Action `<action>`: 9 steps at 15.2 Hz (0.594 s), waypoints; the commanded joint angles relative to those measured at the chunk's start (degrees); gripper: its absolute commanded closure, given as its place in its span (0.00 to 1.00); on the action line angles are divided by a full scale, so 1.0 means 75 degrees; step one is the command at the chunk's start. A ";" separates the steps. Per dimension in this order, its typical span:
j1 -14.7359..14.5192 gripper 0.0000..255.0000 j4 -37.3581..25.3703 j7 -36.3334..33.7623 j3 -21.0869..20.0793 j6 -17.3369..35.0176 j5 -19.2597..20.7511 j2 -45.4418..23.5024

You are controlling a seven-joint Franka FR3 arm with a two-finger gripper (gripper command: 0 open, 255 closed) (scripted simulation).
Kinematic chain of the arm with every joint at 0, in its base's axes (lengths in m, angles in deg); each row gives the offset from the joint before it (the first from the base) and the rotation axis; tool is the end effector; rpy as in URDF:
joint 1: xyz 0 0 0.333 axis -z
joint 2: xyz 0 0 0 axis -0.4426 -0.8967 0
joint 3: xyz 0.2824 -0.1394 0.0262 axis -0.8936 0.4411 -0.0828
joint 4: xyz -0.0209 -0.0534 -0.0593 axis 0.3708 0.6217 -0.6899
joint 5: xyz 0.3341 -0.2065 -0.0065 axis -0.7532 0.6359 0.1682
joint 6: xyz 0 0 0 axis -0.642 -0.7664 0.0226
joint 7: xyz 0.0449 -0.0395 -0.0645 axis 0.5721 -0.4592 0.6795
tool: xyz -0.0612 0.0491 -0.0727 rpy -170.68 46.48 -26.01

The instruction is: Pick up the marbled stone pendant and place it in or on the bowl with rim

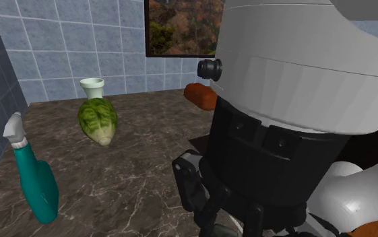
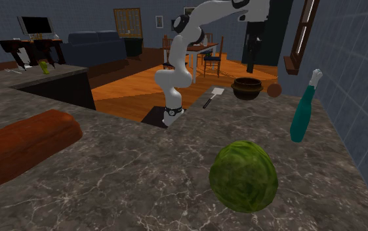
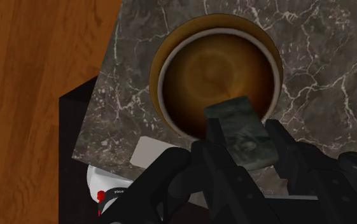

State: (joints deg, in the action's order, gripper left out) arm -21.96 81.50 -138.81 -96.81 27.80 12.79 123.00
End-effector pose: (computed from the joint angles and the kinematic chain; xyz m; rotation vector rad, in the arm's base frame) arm 0.1184 0.4456 0.6576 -2.3879 1.9857 0.0080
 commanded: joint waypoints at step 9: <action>-0.0216 1.00 0.1005 0.0204 -0.0069 0.0670 -0.0243 0.0368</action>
State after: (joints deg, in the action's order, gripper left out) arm -23.56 88.83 -137.30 -97.24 32.64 11.04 125.70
